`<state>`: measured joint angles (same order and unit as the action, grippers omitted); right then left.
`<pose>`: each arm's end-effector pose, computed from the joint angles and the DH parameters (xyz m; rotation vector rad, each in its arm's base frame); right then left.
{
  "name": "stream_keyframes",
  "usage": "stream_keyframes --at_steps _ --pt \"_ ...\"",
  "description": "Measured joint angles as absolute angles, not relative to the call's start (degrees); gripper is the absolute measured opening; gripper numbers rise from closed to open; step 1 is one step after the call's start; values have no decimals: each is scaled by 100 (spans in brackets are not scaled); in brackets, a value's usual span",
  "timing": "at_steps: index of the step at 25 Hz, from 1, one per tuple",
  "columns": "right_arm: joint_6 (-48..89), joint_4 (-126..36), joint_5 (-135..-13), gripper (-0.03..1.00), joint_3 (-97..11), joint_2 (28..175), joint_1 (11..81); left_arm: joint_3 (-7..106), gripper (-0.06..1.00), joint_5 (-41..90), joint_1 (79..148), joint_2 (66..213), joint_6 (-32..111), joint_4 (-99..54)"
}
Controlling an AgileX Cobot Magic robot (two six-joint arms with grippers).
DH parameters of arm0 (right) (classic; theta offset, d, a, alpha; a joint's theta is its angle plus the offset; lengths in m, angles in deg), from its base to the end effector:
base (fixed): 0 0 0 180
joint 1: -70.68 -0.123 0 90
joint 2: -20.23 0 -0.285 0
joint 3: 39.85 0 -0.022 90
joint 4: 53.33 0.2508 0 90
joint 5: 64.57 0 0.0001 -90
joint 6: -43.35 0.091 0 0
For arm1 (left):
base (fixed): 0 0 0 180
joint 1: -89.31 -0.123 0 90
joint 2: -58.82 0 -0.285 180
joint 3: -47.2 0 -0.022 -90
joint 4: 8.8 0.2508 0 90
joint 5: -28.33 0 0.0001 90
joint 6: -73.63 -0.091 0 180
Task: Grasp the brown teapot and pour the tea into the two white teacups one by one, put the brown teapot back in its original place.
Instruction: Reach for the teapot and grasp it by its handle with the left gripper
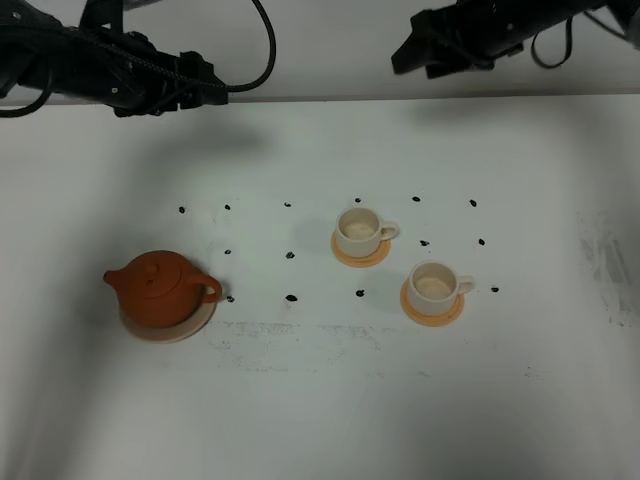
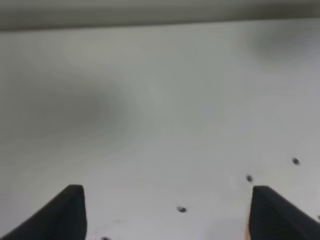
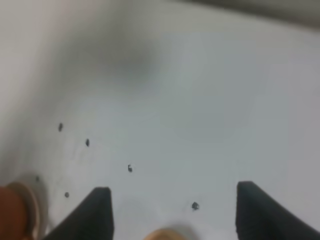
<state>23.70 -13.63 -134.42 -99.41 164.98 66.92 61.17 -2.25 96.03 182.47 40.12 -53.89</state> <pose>0.5128 0.0884 0.2675 -0.3869 2.4762 0.8319 0.4571 -0.0869 0.2393 0.1779 2.3038 -0.5503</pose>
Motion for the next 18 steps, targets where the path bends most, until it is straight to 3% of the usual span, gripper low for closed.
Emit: stream_keyframes --at_steps 10,18 --pt "3096 -2539 -13447 50 -9794 14477 6692 3844 64 1695 9845 16477 3530 -4983" --pt "3234 -4235 -13474 49 -7828 12447 6681 2253 64 3057 10231 15208 3317 -4924"
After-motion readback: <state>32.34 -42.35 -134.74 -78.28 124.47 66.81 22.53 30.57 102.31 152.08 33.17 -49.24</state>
